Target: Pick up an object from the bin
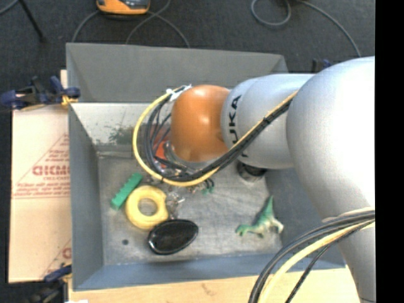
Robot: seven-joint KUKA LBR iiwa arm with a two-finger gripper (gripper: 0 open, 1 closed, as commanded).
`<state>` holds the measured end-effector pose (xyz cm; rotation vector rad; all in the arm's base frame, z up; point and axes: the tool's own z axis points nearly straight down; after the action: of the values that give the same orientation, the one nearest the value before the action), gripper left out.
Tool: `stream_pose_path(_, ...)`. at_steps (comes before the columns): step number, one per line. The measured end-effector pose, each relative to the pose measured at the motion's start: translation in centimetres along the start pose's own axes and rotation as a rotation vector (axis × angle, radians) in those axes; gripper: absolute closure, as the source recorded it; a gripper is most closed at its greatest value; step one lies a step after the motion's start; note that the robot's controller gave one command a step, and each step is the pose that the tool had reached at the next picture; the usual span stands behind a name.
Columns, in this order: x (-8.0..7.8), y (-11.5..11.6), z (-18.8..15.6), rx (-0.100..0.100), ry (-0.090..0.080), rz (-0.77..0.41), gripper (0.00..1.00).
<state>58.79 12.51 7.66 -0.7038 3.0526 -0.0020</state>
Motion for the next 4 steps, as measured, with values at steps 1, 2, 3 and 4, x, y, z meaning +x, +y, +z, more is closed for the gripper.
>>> stream_pose_path(1,0.0,0.0,0.0,-0.001,0.0,0.002,1.0)
stream_pose_path(2,-0.7,-2.5,-6.8,0.0,-0.001,-0.563,1.0)
stream_pose_path(3,-0.6,-2.3,-6.6,-0.006,0.002,-0.56,0.0)
stream_pose_path(4,-0.6,-2.3,-6.6,-0.006,0.003,-0.559,0.0)
